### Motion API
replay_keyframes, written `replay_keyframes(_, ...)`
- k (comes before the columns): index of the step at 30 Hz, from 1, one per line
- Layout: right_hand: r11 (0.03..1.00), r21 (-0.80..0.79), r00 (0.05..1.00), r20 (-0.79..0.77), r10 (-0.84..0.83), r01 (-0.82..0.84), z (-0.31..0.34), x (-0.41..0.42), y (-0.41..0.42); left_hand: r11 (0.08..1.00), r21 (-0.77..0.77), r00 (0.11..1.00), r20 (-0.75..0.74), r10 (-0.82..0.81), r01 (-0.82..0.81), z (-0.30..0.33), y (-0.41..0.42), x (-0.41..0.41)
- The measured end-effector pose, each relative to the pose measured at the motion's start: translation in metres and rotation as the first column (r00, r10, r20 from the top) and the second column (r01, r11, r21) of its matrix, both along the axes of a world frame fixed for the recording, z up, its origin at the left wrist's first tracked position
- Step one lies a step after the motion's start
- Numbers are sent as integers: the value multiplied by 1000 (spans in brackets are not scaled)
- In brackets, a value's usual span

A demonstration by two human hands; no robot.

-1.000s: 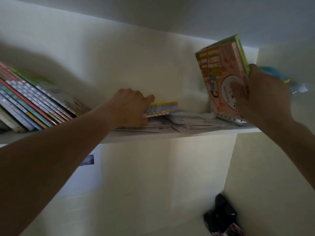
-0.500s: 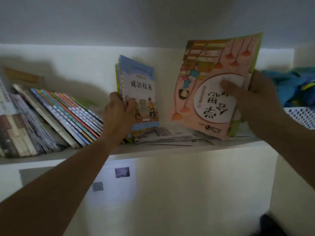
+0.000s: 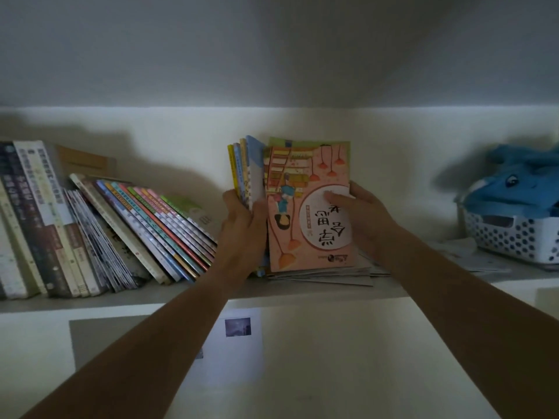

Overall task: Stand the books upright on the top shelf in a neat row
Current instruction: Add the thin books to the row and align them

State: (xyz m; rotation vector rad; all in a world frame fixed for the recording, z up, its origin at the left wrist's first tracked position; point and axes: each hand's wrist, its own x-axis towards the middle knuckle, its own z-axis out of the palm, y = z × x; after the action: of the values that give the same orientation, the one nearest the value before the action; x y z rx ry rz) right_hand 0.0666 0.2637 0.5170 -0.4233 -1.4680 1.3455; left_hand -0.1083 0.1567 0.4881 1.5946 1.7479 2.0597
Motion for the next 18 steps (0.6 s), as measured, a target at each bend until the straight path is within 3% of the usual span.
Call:
replay_keyframes(3,995,-43,996,14,-93,94,4,-2,1,996,40,993,-79,84,-81,-3,4,0)
replay_keyframes(5,977,-152,985,-67,-159,147,7,5,7,990,63,987,-98,129,-123,-4,5,0)
replay_keyframes(8,914,-397,921,-380,-80,-85,6,5,9,989,92,990,-63,125,-119,-6,6,2)
replay_keyframes(11,836,-493,860,-507,-53,-239,4,-14,-5,988,106,993,-38,113,-108,-7,8,4)
replay_keyframes(16,725,-595,867,-498,8,-349,13,-53,-47,984,126,992,-13,129,-127,-7,4,10)
replay_keyframes(18,720,-618,911,-410,49,-317,14,-66,-69,989,101,994,5,110,-110,-4,-1,15)
